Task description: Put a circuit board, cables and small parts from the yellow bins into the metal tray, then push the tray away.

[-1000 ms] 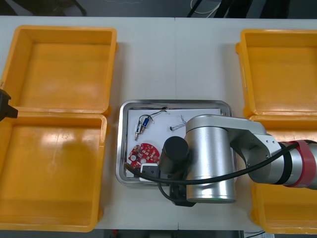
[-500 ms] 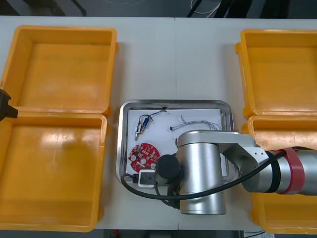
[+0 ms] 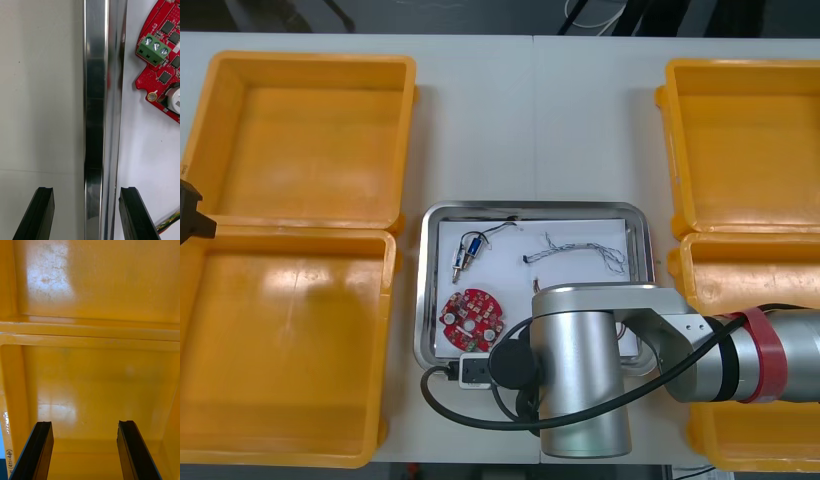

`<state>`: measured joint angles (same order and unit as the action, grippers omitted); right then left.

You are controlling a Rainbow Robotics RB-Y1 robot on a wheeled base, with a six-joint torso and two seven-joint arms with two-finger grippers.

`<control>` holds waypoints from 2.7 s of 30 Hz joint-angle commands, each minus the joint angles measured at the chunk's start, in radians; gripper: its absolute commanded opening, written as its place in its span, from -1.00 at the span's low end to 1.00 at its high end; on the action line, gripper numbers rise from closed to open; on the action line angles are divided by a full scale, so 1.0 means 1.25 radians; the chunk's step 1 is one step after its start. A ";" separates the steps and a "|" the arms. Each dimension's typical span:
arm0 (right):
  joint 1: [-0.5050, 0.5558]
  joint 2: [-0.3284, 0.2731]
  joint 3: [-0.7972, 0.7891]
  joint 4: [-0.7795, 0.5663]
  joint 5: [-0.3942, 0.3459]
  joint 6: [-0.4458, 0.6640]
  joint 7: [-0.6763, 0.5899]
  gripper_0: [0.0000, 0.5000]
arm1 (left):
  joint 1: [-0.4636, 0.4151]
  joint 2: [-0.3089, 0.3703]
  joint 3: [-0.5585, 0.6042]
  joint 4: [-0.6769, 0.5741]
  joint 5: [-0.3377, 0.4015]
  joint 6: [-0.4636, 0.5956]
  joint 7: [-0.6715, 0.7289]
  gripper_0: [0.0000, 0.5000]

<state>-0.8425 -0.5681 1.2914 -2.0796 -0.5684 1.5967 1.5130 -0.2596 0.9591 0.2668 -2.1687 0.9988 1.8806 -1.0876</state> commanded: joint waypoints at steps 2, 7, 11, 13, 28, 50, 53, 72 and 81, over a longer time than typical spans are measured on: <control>-0.008 0.029 0.025 -0.005 0.030 -0.006 -0.031 1.00 | 0.017 -0.008 0.026 -0.024 -0.005 -0.009 -0.080 1.00; 0.008 0.030 0.025 -0.004 0.050 -0.006 -0.030 1.00 | 0.017 -0.008 0.026 -0.024 -0.005 -0.009 -0.080 1.00; 0.013 0.032 0.025 0.005 0.051 -0.007 -0.027 1.00 | 0.017 -0.008 0.026 -0.024 -0.005 -0.009 -0.080 1.00; 0.013 0.037 0.025 0.012 0.052 -0.007 -0.025 1.00 | 0.017 -0.008 0.026 -0.024 -0.005 -0.009 -0.080 1.00; 0.014 0.052 0.025 0.043 0.062 -0.012 -0.030 1.00 | 0.017 -0.008 0.026 -0.024 -0.005 -0.009 -0.080 1.00; 0.013 0.040 0.025 0.032 0.083 -0.011 -0.025 -0.97 | 0.017 -0.008 0.026 -0.024 -0.005 -0.009 -0.080 1.00; 0.009 0.038 0.025 0.032 0.084 -0.011 -0.022 -1.00 | 0.017 -0.008 0.026 -0.024 -0.005 -0.009 -0.080 1.00; -0.093 0.023 -0.035 0.083 -0.075 -0.027 0.034 -1.00 | 0.017 -0.008 0.026 -0.024 -0.005 -0.009 -0.080 1.00; -0.130 0.020 -0.045 0.147 -0.089 -0.053 0.071 -1.00 | 0.017 -0.008 0.026 -0.024 -0.005 -0.009 -0.080 1.00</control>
<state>-0.9561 -0.5302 1.2673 -1.9157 -0.6573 1.5478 1.5394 -0.2595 0.9589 0.2687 -2.1689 0.9988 1.8806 -1.0877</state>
